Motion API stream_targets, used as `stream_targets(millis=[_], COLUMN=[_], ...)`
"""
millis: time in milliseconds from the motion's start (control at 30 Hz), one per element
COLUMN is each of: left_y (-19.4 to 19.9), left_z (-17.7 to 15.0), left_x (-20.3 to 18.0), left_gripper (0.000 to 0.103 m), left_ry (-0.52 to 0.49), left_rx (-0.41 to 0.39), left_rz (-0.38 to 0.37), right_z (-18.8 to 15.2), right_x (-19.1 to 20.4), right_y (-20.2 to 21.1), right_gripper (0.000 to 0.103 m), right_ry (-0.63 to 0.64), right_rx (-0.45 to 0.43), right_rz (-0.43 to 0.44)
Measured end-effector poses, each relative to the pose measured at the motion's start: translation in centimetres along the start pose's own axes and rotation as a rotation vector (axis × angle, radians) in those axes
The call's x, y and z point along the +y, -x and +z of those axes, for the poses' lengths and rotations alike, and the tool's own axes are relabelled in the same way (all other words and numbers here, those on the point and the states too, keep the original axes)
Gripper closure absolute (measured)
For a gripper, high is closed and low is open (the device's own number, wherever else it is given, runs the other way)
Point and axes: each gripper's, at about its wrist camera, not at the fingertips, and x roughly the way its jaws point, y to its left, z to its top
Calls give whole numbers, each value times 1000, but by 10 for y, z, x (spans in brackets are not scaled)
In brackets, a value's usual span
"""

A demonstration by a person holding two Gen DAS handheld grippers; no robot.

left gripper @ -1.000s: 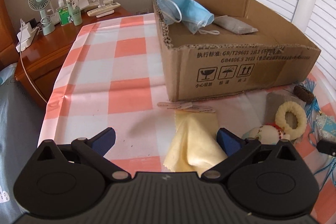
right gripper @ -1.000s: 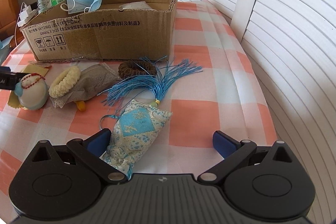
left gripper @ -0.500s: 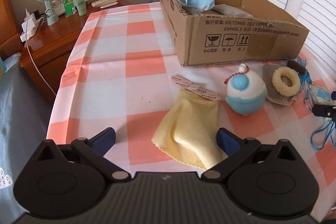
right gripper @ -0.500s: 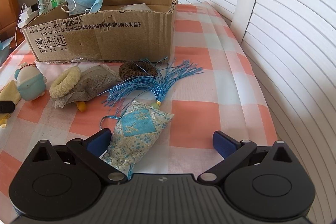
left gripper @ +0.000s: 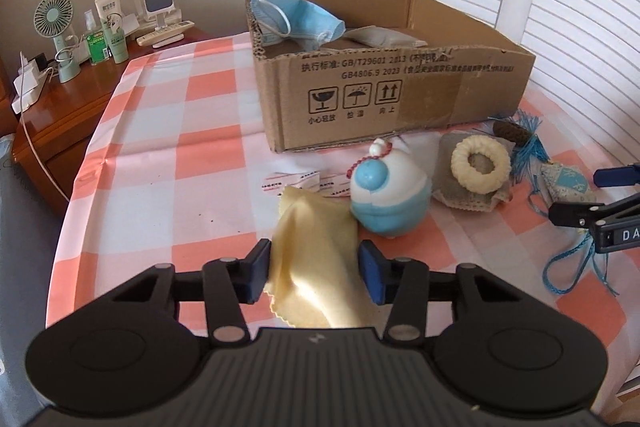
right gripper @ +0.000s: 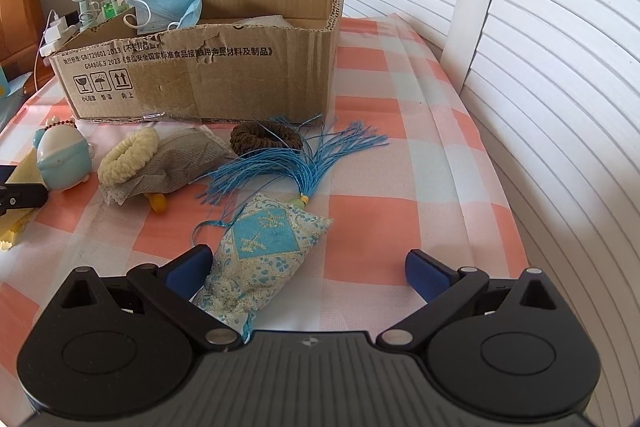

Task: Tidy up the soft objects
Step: 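Grasp the yellow cloth with the left gripper while the right grasps the floral sachet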

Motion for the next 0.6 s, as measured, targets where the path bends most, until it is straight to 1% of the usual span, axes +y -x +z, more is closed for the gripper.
stream_targets(millis=[233, 300, 367, 500, 567, 600], left_y=[-2, -2, -1, -1, -1, -1], left_z=[1, 1, 0, -1, -1, -1], left_x=[-10, -11, -11, -10, -10, -10], left_gripper=[56, 56, 56, 56, 56, 56], left_ry=[-6, -5, -1, -2, -1, 0], left_rx=[-7, -8, -6, -6, -6, -6], left_rz=[-5, -4, -4, -4, -3, -3], right_z=[-1, -1, -1, -2, -4, -5], right_x=[11, 18, 24, 30, 29, 29], right_y=[2, 2, 5, 12, 14, 16], right_gripper=[0, 3, 14, 27, 39, 43], right_ry=[54, 84, 109, 136, 135, 134], right_rx=[-16, -24, -35, -44, -54, -58], right_rz=[40, 53, 69, 95, 99, 99])
